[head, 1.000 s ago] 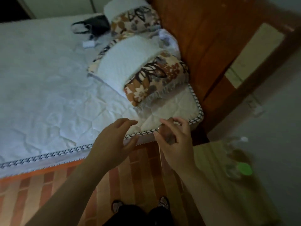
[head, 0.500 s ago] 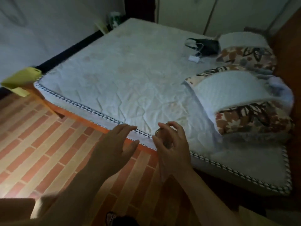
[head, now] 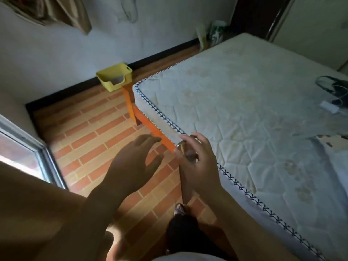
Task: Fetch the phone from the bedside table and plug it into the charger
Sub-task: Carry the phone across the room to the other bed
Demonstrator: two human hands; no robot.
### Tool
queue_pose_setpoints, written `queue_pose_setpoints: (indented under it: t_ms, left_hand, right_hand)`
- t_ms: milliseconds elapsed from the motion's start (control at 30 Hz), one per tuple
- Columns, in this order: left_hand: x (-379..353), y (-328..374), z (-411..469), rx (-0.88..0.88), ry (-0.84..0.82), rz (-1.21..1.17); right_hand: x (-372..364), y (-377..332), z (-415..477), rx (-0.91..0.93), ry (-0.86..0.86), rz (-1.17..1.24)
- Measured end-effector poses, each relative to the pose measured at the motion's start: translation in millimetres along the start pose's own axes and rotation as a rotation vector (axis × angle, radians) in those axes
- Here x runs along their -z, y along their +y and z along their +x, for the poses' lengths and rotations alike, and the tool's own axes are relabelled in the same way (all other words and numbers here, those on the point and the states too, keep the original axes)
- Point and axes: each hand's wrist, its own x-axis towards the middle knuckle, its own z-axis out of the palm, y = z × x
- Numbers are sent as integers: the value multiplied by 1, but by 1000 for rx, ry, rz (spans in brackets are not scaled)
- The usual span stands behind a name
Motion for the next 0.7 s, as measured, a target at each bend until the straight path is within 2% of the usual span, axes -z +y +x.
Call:
queue_pose_setpoints:
  t_ms: [200,467,700]
  left_hand:
    - [31,-97,90,63,0,51]
    - [96,-218,255,127,12,87]
    - [151,-327,360,239,78,95]
  right_hand:
    - [-85,17,109,97,-71,-18]
    - [-204,24,304,93,-163,15]
    - [-309,21,446,122,-224,29]
